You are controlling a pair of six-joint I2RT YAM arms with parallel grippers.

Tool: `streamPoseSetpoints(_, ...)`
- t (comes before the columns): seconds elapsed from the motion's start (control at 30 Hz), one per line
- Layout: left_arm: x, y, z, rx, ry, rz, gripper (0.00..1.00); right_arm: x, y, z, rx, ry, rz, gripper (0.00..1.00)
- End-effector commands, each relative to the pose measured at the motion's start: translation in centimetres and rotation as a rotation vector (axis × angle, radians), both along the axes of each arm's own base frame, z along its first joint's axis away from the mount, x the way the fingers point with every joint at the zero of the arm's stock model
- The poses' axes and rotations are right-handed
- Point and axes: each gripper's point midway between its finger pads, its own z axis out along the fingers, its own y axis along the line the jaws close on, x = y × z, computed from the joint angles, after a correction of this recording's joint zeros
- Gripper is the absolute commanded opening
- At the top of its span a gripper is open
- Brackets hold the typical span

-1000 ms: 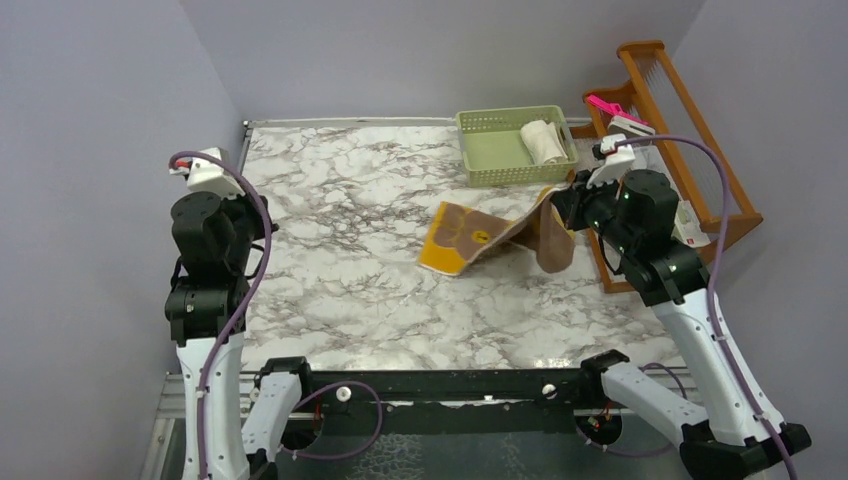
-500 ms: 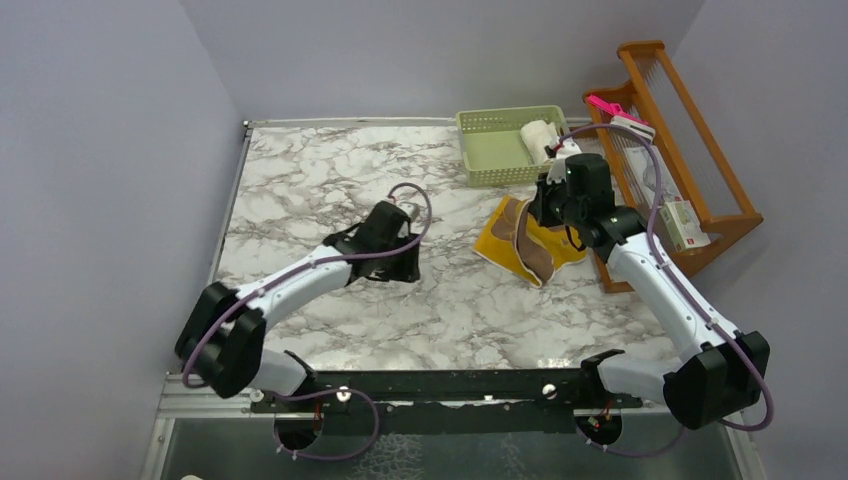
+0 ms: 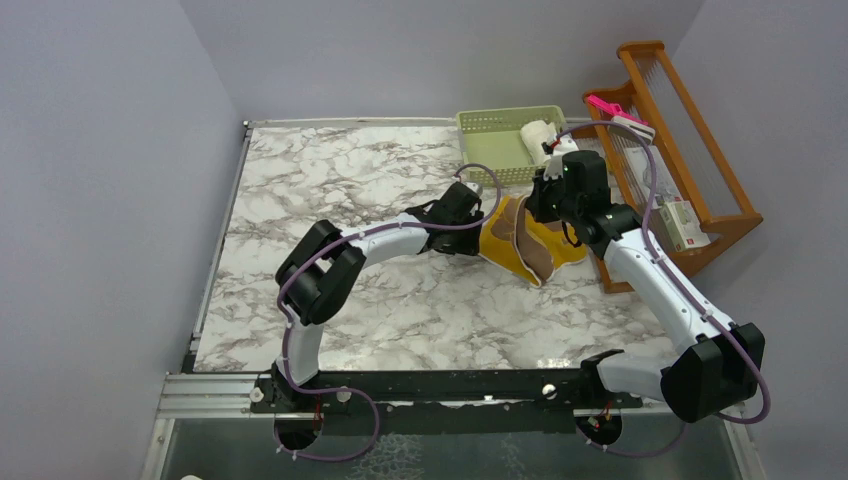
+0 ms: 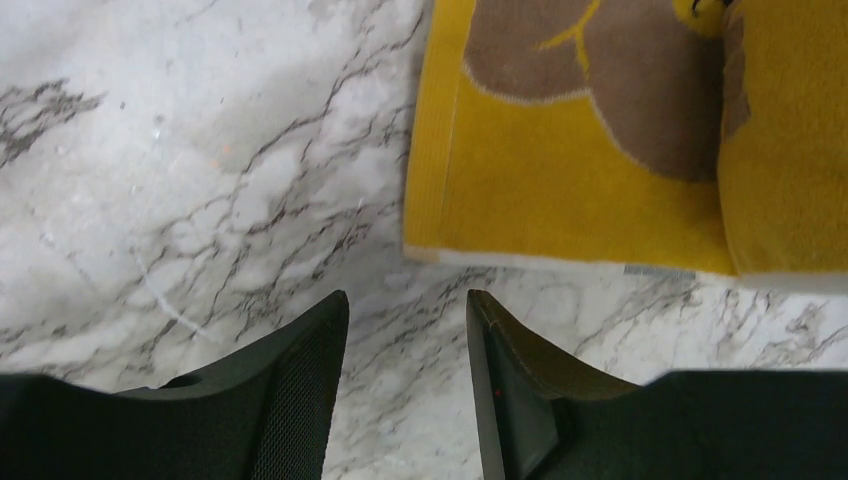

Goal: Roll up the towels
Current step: Flatten out the towel at the center of the board.

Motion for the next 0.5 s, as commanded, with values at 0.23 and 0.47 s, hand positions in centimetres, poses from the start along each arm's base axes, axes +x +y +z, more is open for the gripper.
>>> streamPoseSetpoints(0.23, 1.4, -3.9, -2.1, 0.000, -0.028, -0.011, 0.49, 0.3, -0.1, 2.2, 0.013, -0.084, 0.000, 0.01)
streamPoseSetpoints(0.47, 0.8, -0.8, -5.6, 0.141, -0.009, 0.061, 0.37, 0.1, -0.3, 3.1, 0.015, -0.107, -0.007, 0.01)
